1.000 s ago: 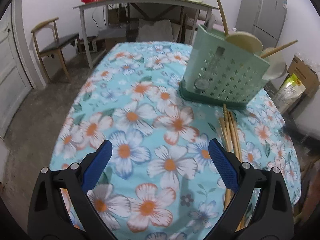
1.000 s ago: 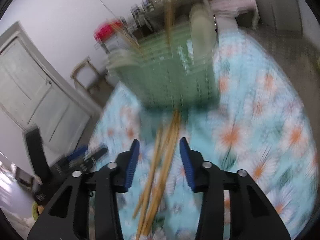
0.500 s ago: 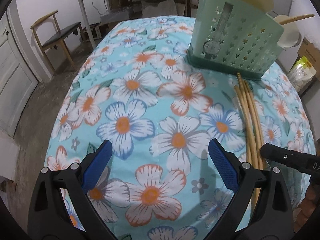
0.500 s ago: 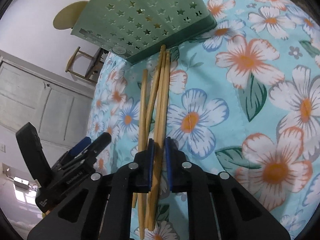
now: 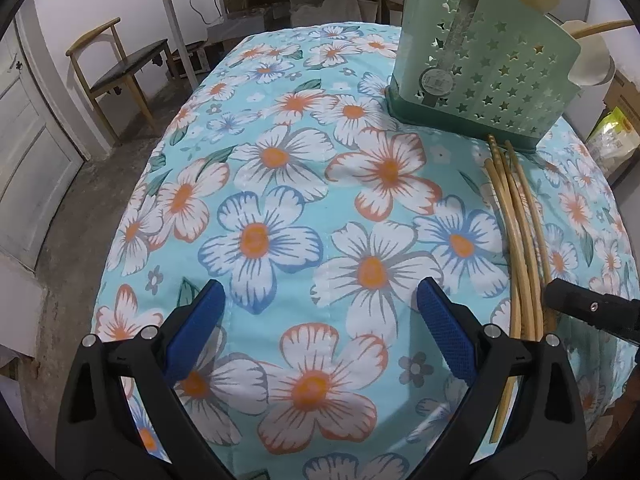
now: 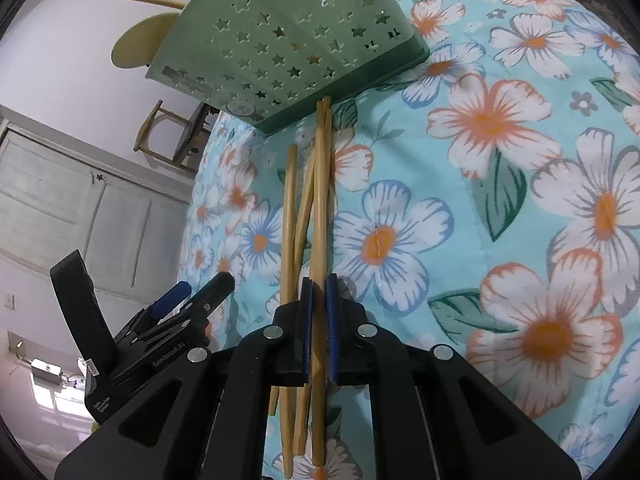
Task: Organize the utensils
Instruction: 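Grasp another bamboo chopstick from the pile with the right gripper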
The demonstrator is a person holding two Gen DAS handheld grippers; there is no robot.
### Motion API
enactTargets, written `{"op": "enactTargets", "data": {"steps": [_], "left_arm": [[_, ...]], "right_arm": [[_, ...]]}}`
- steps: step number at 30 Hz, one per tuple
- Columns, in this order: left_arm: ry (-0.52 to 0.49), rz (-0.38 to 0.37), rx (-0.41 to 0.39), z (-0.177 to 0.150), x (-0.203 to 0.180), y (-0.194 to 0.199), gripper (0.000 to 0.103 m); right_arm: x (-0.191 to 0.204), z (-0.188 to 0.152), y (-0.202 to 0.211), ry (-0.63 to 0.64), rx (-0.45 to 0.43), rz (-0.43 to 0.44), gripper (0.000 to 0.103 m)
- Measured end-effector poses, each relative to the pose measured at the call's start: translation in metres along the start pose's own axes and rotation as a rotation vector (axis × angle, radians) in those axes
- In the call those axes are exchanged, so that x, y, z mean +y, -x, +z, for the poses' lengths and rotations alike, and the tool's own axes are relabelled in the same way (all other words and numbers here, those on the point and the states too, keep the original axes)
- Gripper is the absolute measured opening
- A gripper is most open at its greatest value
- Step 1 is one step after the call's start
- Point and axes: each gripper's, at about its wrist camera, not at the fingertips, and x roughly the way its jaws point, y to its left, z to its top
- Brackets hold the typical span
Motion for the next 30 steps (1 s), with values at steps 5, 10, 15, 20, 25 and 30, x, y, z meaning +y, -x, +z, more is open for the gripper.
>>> {"op": "enactTargets", "data": {"steps": [5,10,15,20,25,30], "left_arm": [[0.001,0.001,0.002,0.0,0.0,0.0,0.093],[-0.001,0.004,0.001,0.0,0.0,-0.001,0.093],[-0.003,0.006,0.001,0.0,0.0,-0.001,0.093],[-0.004,0.006,0.001,0.0,0.0,-0.002,0.093],[-0.003,0.005,-0.002,0.0,0.0,-0.002,0.093],[0.009,-0.096,-0.08,0.003,0.004,0.01,0.093]], "right_arm": [[-0.003,0.002,0.007,-0.004,-0.014,-0.031,0.007],[-0.007,0.003,0.014,-0.001,-0.029,-0.075,0.007],[-0.011,0.003,0.016,0.008,-0.033,-0.118,0.007],[-0.011,0.002,0.014,0.019,-0.031,-0.136,0.007],[-0.011,0.002,0.012,0.022,-0.029,-0.142,0.007],[-0.01,0.002,0.01,0.021,-0.027,-0.143,0.007]]}}
